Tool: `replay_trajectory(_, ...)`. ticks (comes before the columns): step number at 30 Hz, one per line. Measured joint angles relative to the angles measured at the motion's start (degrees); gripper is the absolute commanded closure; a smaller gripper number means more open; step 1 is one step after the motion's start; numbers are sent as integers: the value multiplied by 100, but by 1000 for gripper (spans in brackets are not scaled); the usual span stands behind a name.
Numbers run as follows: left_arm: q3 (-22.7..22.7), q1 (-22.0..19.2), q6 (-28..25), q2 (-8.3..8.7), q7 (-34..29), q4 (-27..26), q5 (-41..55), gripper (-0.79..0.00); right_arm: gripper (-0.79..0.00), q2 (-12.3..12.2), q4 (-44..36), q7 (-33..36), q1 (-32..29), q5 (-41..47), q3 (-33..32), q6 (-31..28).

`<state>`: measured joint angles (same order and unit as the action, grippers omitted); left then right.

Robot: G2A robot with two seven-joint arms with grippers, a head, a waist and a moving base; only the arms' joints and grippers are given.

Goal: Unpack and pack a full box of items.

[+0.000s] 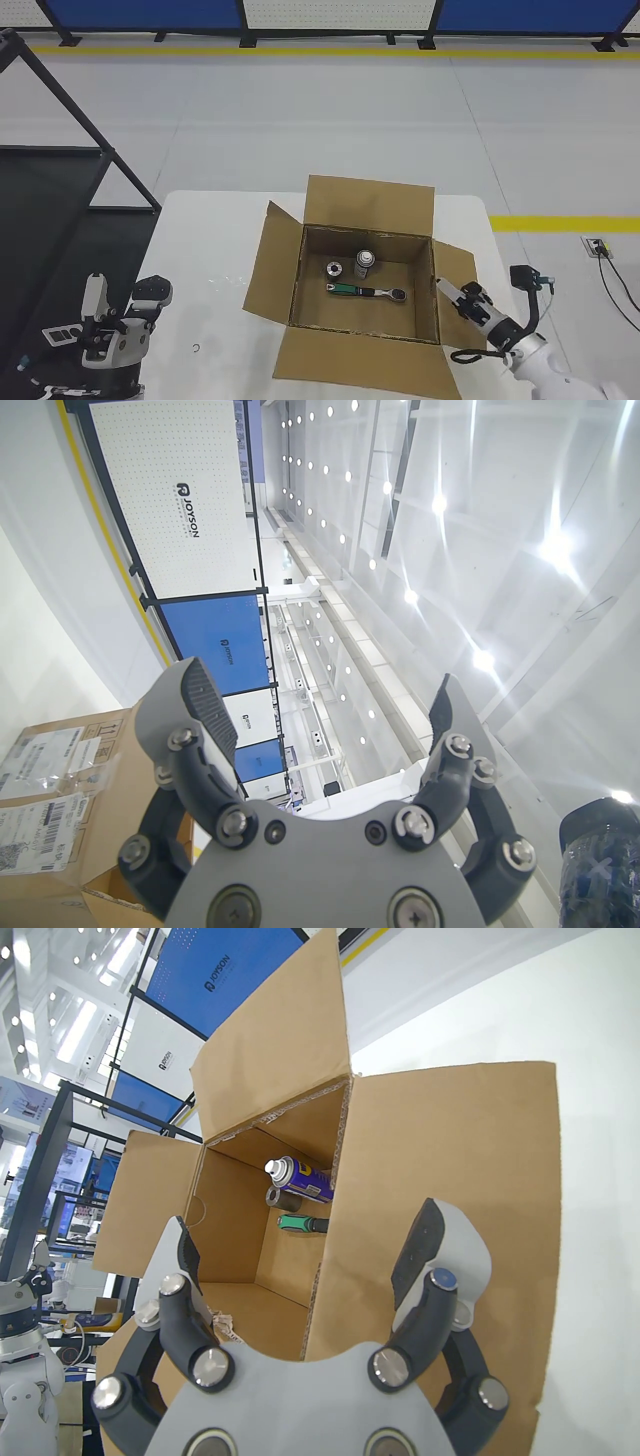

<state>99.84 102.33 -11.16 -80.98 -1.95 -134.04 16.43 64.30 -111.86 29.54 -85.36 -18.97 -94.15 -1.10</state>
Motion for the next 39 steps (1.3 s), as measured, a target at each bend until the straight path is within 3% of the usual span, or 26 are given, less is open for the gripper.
replay_trajectory(13, 0, 0, -1, 0, 0, 0, 1, -785, -785, -7, 58, -103, -9, 76, -17, -164)
replay_trajectory(24, 0, 0, -1, 0, 0, 0, 1, -785, -785, -30, -1255, 245, 162, -1109, 507, 421)
replay_trajectory(33, 0, 0, -1, 0, 0, 0, 1, -785, -785, -7, -1936, 1014, 989, -2459, 1621, 1062)
replay_trajectory(39, 4, -17, 19, 0, 4, 5, 3, -785, -785, 96, -1515, 1612, 1955, -3003, 2544, 1509)
